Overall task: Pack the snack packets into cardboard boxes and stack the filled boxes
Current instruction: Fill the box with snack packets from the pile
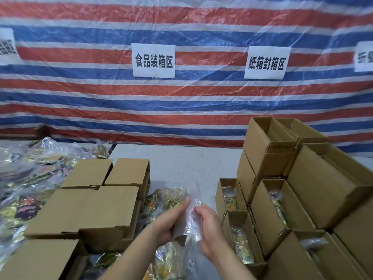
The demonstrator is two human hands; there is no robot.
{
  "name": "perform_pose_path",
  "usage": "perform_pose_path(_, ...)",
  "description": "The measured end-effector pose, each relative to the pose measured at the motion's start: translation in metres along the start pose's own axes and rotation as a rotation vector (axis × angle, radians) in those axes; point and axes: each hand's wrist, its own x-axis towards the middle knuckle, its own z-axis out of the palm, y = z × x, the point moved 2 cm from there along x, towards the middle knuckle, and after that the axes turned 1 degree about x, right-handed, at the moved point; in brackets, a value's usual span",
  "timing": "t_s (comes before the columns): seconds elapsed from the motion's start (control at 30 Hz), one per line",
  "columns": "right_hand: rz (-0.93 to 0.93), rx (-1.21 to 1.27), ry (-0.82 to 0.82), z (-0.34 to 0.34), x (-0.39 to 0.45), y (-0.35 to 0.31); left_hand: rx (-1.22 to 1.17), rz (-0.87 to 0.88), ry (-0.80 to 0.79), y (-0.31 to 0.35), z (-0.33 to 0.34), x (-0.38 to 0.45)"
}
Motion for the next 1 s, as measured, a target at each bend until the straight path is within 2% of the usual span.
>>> perform_pose_path(0.13, 0.005, -0.056, -0.012, 0.003, -0.012, -0.011, -0.102, 0.078, 0.039, 0.01, 0.005, -0.011)
perform_pose_path(0.2, -0.039, -0.257, 0.074, 0.0, -0.014, -0.015, -0.106, 0.158, 0.126, 0.015, 0.003, -0.015)
perform_pose_path(0.3, -0.147, -0.567, 0.24, -0.005, -0.021, -0.023, 0.069, 0.292, 0.344, 0.026, 0.006, -0.026)
perform_pose_path(0.33, -0.185, -0.584, 0.235, -0.004, -0.023, -0.026, 0.127, 0.338, 0.404, 0.029, 0.009, -0.03)
perform_pose_path(0.4, -0.193, -0.483, 0.118, 0.005, -0.03, -0.037, 0.207, 0.422, 0.466, 0.034, 0.018, -0.042)
perform_pose_path(0.47, -0.095, -0.312, -0.045, 0.019, -0.038, -0.046, 0.296, 0.473, 0.415, 0.037, 0.035, -0.054)
perform_pose_path(0.53, -0.037, -0.162, -0.138, 0.023, -0.045, -0.055, 0.328, 0.516, 0.332, 0.037, 0.056, -0.065)
perform_pose_path(0.67, -0.103, -0.137, -0.215, 0.01, -0.056, -0.068, 0.472, 0.654, 0.314, 0.034, 0.081, -0.07)
perform_pose_path(0.8, -0.09, -0.092, -0.249, -0.02, -0.062, -0.056, 0.491, 0.52, 0.198, 0.019, 0.083, -0.065)
perform_pose_path(0.9, -0.103, -0.205, -0.226, -0.045, -0.068, -0.041, 0.624, 0.519, 0.175, -0.001, 0.069, -0.071)
perform_pose_path(1.0, -0.104, -0.463, -0.199, -0.065, -0.075, -0.024, 0.544, 0.496, 0.216, -0.031, 0.032, -0.077)
